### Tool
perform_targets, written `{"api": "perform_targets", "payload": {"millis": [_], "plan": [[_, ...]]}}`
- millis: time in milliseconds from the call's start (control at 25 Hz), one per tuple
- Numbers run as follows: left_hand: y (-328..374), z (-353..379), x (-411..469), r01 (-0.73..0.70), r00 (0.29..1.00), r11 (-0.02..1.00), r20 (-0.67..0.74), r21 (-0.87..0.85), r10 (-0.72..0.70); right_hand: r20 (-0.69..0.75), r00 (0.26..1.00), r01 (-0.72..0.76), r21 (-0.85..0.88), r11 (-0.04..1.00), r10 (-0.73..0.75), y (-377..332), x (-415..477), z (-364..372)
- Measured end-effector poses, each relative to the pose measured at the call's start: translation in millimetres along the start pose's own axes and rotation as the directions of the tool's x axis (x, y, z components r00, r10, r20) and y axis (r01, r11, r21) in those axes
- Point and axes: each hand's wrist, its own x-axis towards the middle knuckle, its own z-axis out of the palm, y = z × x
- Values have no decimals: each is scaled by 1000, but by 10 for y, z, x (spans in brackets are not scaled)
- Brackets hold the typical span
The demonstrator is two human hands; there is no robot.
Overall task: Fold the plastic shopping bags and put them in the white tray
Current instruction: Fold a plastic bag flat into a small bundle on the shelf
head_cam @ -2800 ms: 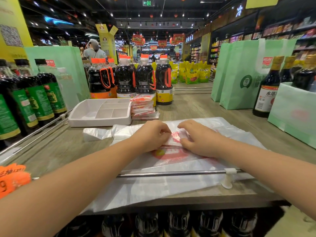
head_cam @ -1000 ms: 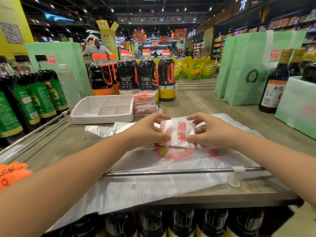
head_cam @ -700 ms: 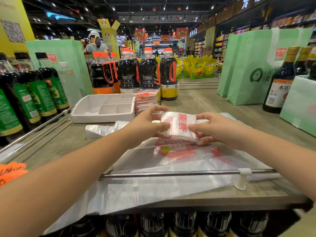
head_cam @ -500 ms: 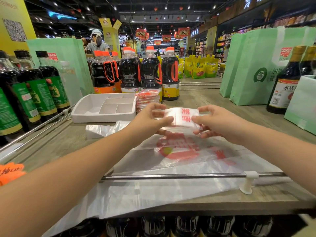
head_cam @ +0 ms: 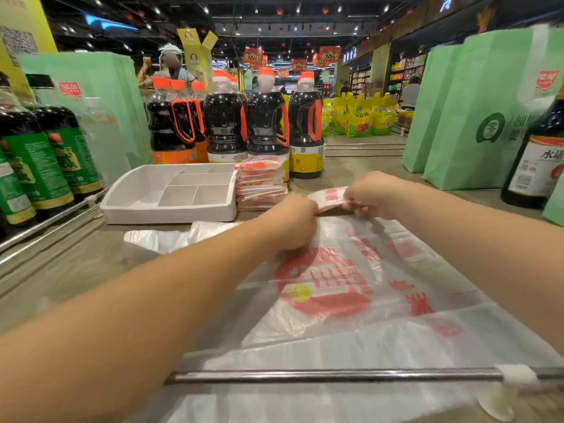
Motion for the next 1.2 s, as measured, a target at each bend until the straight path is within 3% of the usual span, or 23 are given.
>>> {"api": "perform_targets", "payload": {"millis": [160, 280, 400, 760, 880, 1000, 1120, 1200], "plan": [[-78, 95, 101, 3, 997, 998, 75, 65, -8, -103, 981, 128, -299, 945, -165, 104, 172, 133], [-24, 123, 70, 29, 993, 975, 103, 221, -53, -98, 920, 242, -621, 746, -380, 150, 186, 190], [4, 145, 50, 48, 995, 974, 77, 223, -66, -13, 895, 289, -745, 601, -447, 209, 168, 253], [-60, -93, -80, 68, 995, 993, 69, 95, -75, -19, 890, 326, -671, 665, -455, 187, 9, 157], [27, -466, -475, -11, 999, 1000, 39, -16, 12, 163, 877, 436, -668, 603, -453, 81, -405, -77], [66, -741, -1089, -104, 976, 988, 180, -111, 123, 420, 795, 605, -601, 521, -439, 178, -1142, -292], [98, -745, -1651, -134, 905, 978, 382, -162, 188, 494, 765, 640, -510, 574, -413, 470, -1713, -429], [90, -678, -1784, -175, 875, 977, 437, -117, 210, 526, 747, 657, -491, 573, -406, 599, -1842, -438]]}}
